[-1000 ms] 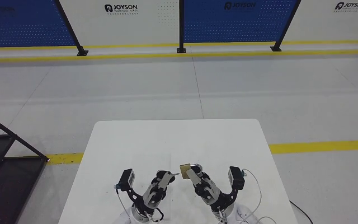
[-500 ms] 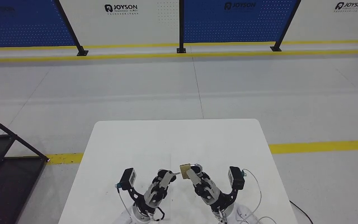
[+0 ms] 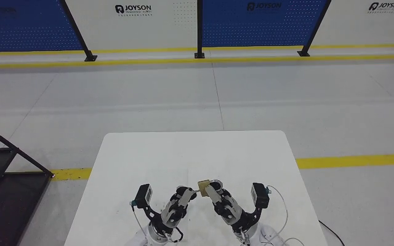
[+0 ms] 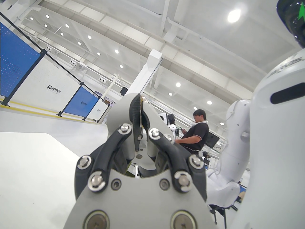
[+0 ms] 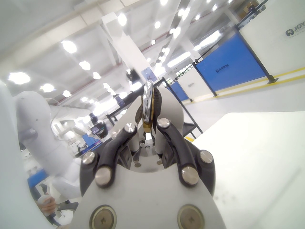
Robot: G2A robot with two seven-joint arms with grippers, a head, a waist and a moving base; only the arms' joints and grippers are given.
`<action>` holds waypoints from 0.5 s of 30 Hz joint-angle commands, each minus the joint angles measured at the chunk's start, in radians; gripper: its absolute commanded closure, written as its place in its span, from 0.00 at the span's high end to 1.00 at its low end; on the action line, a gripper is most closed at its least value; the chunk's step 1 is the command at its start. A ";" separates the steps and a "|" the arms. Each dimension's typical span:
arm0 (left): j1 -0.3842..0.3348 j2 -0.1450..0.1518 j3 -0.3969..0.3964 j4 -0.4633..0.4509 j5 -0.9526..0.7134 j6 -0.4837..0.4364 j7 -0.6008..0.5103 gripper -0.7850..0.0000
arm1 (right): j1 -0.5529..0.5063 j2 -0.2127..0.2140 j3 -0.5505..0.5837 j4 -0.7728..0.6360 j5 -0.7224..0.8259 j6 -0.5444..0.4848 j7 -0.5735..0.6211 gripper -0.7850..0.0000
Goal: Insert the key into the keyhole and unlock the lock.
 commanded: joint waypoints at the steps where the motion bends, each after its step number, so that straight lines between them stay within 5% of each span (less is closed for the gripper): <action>1: 0.000 -0.002 -0.001 0.000 0.001 0.001 0.001 0.00 | 0.000 0.000 0.000 0.000 0.000 0.000 0.000 0.00; 15: -0.005 -0.016 -0.002 0.008 0.009 0.007 0.007 0.00 | 0.002 0.000 -0.002 -0.004 0.004 0.013 0.007 0.00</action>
